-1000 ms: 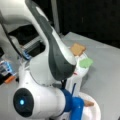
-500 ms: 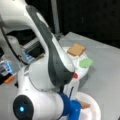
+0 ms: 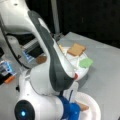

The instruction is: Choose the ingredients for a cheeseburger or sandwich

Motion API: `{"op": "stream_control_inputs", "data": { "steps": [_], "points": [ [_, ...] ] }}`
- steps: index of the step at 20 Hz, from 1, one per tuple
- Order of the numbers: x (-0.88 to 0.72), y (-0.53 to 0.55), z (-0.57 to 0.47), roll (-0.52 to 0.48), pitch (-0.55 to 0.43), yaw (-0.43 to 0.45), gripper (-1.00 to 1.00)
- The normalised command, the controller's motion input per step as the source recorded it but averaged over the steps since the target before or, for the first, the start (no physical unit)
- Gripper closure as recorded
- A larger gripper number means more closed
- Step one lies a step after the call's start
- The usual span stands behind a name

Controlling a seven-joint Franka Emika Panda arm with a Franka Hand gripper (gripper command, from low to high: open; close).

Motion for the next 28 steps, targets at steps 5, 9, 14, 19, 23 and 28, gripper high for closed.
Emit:
{"op": "stream_control_inputs", "data": {
  "steps": [5,9,14,19,23,28],
  "points": [
    [0.27,-0.07,-0.04,0.039,-0.019,0.215,-1.0],
    [0.28,-0.09,-0.04,0.031,-0.01,0.21,-1.0],
    [0.28,-0.13,-0.05,0.024,0.01,0.219,-1.0],
    [0.27,-0.13,-0.04,0.027,0.028,0.238,-1.0],
    [0.26,-0.15,-0.01,0.015,0.038,0.249,-1.0],
    [0.17,-0.2,0.05,-0.033,0.057,0.243,-1.0]
  ]
}}
